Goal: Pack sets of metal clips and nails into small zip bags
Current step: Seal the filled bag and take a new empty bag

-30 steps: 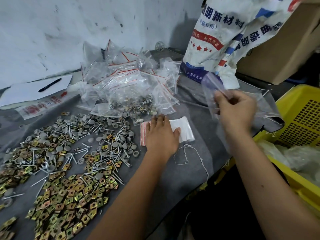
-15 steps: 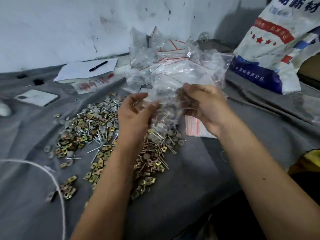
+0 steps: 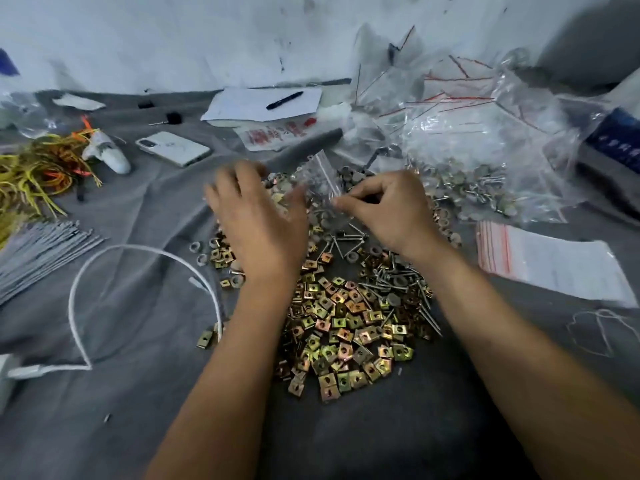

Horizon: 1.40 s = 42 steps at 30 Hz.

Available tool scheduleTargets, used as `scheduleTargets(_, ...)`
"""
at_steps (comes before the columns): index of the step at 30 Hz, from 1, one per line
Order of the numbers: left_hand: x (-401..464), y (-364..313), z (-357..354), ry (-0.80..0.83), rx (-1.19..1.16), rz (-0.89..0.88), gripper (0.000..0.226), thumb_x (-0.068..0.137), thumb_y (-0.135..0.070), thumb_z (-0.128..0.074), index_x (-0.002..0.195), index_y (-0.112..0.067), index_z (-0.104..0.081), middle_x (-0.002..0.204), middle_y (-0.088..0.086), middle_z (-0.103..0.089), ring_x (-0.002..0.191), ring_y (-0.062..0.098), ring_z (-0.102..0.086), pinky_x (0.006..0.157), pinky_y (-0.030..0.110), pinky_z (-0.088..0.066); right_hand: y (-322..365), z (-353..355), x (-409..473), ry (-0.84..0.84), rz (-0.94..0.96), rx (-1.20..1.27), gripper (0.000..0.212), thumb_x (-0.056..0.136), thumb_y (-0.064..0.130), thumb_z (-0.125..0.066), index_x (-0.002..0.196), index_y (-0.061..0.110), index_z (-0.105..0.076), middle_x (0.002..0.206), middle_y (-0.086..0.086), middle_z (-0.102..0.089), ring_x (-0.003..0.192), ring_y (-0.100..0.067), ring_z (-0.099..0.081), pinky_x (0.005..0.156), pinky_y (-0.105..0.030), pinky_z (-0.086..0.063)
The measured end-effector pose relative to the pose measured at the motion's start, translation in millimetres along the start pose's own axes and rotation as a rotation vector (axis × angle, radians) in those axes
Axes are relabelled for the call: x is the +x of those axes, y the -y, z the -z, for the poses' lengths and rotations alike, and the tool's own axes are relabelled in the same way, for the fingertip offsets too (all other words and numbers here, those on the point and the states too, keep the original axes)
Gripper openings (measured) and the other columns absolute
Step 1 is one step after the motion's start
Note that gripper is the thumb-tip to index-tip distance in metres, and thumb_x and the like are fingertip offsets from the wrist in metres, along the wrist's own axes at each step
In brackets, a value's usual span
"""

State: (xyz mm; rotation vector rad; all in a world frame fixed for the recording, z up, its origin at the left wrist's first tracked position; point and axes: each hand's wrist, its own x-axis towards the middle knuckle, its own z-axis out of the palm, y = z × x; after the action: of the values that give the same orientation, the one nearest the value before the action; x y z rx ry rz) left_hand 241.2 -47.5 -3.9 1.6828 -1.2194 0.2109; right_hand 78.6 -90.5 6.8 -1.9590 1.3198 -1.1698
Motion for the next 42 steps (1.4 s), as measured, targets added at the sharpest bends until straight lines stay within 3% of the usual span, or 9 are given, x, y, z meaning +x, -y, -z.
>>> scheduleTargets(6,-14.6,-12.1,-17.3,0.163,-0.093,-0.064,0.035,0.095,-0.053,-0.066,0.088,-0.019,-0.071,0.101,-0.002,-0.062,0.100,0.013,-0.051,0.082,0.024,-0.033,-10.6,-5.6,-6.4,-0.049,0.123,-0.061,0.018,0.078,0.024,-0.089,0.071,0.012,-0.077,0.068,0.004,-0.071,0.061,-0.012,-0.065,0.056,-0.026,-0.052)
scheduleTargets(11,-15.3,-13.2,-18.1,0.314,-0.422,0.108,0.018,0.097,-0.019,-0.068,0.083,-0.012,-0.076,0.079,0.000,-0.072,0.078,0.019,-0.067,0.078,0.043,-0.054,-12.1,-0.6,-8.8,-0.035,0.222,-0.057,0.028,0.076,0.023,-0.090,0.064,0.007,-0.070,0.065,-0.003,-0.066,0.056,-0.016,-0.058,0.052,-0.025,-0.044)
scheduleTargets(17,-12.9,-10.4,-18.7,0.432,-0.649,0.298,0.023,0.095,-0.008,-0.069,0.073,-0.016,-0.072,0.063,-0.004,-0.070,0.055,0.008,-0.067,0.051,0.023,-0.051,-14.1,1.0,-9.6,0.000,0.250,-0.048,0.034,0.074,0.025,-0.091,0.059,0.017,-0.062,0.059,0.007,-0.059,0.053,-0.007,-0.050,0.052,-0.022,-0.041)
scheduleTargets(24,-8.4,-9.4,-13.9,0.501,-0.758,0.258,0.017,0.099,-0.009,-0.067,0.083,-0.012,-0.072,0.076,0.006,-0.071,0.070,0.022,-0.067,0.070,0.045,-0.060,-14.0,-3.7,-14.7,0.236,0.161,-0.028,0.020,0.096,0.034,-0.070,0.083,0.018,-0.069,0.075,0.010,-0.067,0.067,-0.007,-0.060,0.059,-0.024,-0.045)
scheduleTargets(27,-7.9,-8.5,-11.4,0.531,-0.661,0.169,0.013,0.100,-0.010,-0.067,0.090,-0.003,-0.073,0.079,0.014,-0.073,0.068,0.023,-0.070,0.065,0.042,-0.061,-11.2,-5.3,-15.7,0.212,0.124,0.076,0.036,0.103,0.037,-0.050,0.073,0.024,-0.066,0.060,0.017,-0.058,0.056,-0.002,-0.051,0.053,-0.018,-0.035)
scheduleTargets(30,-11.8,-11.8,-12.9,0.557,-0.498,0.049,0.011,0.098,-0.009,-0.067,0.095,-0.001,-0.074,0.087,0.014,-0.072,0.080,0.031,-0.070,0.075,0.048,-0.060,-10.5,-7.7,-15.4,0.115,0.120,0.000,0.051,0.105,0.044,-0.052,0.061,0.018,-0.060,0.048,0.010,-0.049,0.045,-0.004,-0.046,0.047,-0.016,-0.032)
scheduleTargets(32,-14.3,-14.5,-14.1,0.563,-0.448,0.021,0.008,0.097,-0.008,-0.068,0.094,-0.003,-0.074,0.090,0.012,-0.072,0.083,0.030,-0.070,0.079,0.049,-0.059,-11.5,-7.6,-14.4,0.097,0.121,-0.035,0.051,0.106,0.036,-0.053,0.056,0.026,-0.053,0.043,0.014,-0.049,0.042,-0.002,-0.048,0.045,-0.015,-0.032)
scheduleTargets(37,-16.5,-14.8,-12.2,0.562,-0.611,0.166,0.015,0.099,-0.011,-0.068,0.089,0.002,-0.067,0.073,0.017,-0.071,0.056,0.021,-0.070,0.058,0.043,-0.063,-14.8,-3.6,-9.7,0.096,0.145,-0.055,0.049,0.107,0.029,-0.052,0.058,0.029,-0.051,0.048,0.011,-0.047,0.044,-0.008,-0.044,0.046,-0.021,-0.031)
scheduleTargets(42,-18.7,-17.2,-14.2,0.490,-0.688,0.221,0.018,0.095,-0.006,-0.069,0.083,0.005,-0.063,0.075,0.022,-0.069,0.060,0.032,-0.072,0.059,0.053,-0.062,-10.1,-1.8,-9.3,0.047,0.225,-0.098,0.049,0.106,0.024,-0.056,0.059,0.037,-0.050,0.049,0.018,-0.048,0.046,-0.004,-0.050,0.050,-0.013,-0.030)
